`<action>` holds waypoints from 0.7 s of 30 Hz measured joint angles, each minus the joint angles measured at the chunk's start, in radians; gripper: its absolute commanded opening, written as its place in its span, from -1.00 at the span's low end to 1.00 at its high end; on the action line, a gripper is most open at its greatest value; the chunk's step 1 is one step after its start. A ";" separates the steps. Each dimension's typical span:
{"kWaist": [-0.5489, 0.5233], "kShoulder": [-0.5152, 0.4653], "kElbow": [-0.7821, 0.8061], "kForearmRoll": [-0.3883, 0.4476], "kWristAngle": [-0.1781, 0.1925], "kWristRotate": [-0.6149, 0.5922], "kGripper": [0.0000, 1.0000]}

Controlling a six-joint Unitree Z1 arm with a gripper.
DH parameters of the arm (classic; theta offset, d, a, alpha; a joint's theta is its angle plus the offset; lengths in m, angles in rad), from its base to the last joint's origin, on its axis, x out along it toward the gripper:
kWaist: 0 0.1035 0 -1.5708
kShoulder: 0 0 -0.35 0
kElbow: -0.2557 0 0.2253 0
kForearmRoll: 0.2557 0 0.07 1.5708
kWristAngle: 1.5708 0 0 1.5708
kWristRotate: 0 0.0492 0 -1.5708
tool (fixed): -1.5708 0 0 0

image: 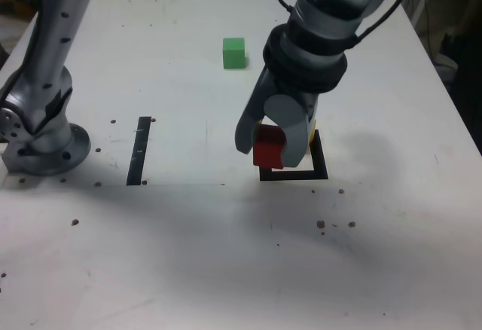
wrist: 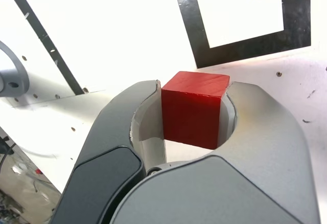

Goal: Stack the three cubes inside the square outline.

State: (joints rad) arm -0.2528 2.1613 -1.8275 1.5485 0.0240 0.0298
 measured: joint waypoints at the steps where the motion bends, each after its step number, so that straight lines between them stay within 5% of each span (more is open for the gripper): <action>1: 0.002 0.005 0.000 -0.002 0.001 0.003 -0.65; 21: 0.045 0.053 0.020 -0.080 0.096 0.057 -0.64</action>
State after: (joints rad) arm -0.2077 2.2143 -1.8073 1.4684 0.1200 0.0869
